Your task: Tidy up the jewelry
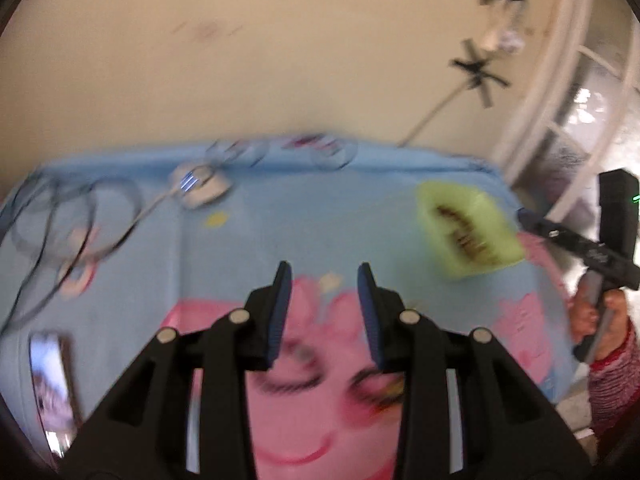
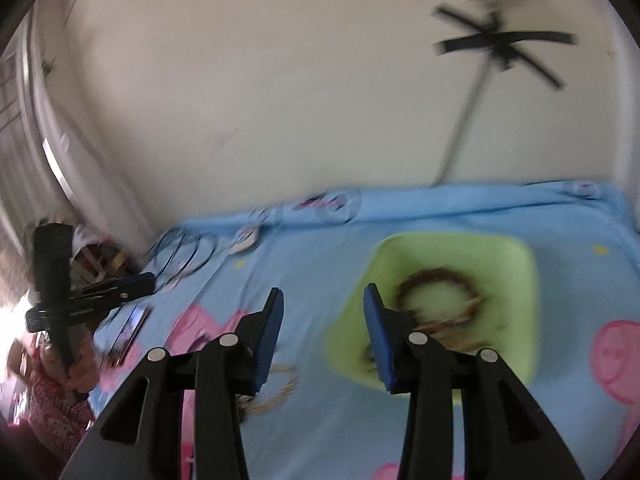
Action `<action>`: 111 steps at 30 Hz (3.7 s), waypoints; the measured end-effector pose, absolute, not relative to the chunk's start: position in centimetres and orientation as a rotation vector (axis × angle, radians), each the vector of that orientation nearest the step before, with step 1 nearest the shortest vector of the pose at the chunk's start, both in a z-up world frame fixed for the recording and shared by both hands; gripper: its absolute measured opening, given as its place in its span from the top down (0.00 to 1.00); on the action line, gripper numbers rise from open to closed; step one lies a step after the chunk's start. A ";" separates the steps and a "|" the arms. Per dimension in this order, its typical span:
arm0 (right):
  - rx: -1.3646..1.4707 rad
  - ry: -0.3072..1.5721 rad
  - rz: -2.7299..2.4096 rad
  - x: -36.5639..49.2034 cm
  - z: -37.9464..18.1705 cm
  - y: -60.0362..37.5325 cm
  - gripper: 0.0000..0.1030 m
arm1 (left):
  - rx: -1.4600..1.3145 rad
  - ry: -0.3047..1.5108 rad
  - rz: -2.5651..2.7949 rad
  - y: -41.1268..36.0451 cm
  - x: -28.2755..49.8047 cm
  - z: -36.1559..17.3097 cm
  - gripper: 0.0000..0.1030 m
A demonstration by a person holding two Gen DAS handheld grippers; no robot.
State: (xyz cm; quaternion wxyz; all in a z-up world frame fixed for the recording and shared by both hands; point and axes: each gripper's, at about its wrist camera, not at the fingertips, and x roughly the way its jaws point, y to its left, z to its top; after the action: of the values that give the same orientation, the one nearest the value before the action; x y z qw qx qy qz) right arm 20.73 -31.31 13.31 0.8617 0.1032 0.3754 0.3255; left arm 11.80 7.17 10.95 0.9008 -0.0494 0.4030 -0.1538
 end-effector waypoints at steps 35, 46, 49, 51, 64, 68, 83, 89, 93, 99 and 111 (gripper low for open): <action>0.075 0.897 0.699 11.8 5.5 -27.0 0.81 | 0.004 0.969 -0.598 1.4 5.6 2.0 0.69; -0.167 0.885 0.815 10.2 4.5 -19.3 1.00 | -0.041 0.955 -0.582 3.0 5.0 1.0 0.97; -0.193 0.878 0.813 10.4 3.9 -18.0 1.00 | -0.081 0.956 -0.579 4.3 4.8 0.9 0.97; -0.157 0.915 0.827 11.2 3.4 -17.9 1.00 | -0.112 0.955 -0.574 5.3 4.7 0.9 0.97; 0.001 0.876 0.877 10.8 5.6 -20.1 1.00 | -0.243 0.901 -0.572 8.0 5.2 3.7 0.97; 0.100 0.948 0.886 12.0 4.7 -20.2 1.00 | -0.261 0.910 -0.571 8.4 5.0 3.5 0.97; 0.122 0.987 0.833 12.9 3.2 -18.1 0.83 | -0.293 0.932 -0.581 9.3 5.0 2.2 0.97; -0.021 0.941 0.813 11.6 3.3 -17.0 1.00 | -0.299 0.933 -0.570 9.5 4.8 2.3 0.97; 0.036 0.920 0.825 11.0 3.6 -18.7 1.00 | -0.290 0.926 -0.572 9.1 4.7 2.8 0.97; 0.230 0.923 0.864 11.7 4.0 -22.2 1.00 | -0.267 0.929 -0.593 7.5 4.8 3.5 0.97; 0.000 0.847 0.810 8.2 4.5 -25.8 0.78 | -0.231 0.949 -0.631 4.9 5.1 3.7 0.97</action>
State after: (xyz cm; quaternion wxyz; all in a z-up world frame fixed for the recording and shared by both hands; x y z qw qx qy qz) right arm 8.25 -25.83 4.46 0.8332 0.0000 0.3997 0.3822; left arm 5.07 4.94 3.71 0.8357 -0.1093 0.4481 -0.2981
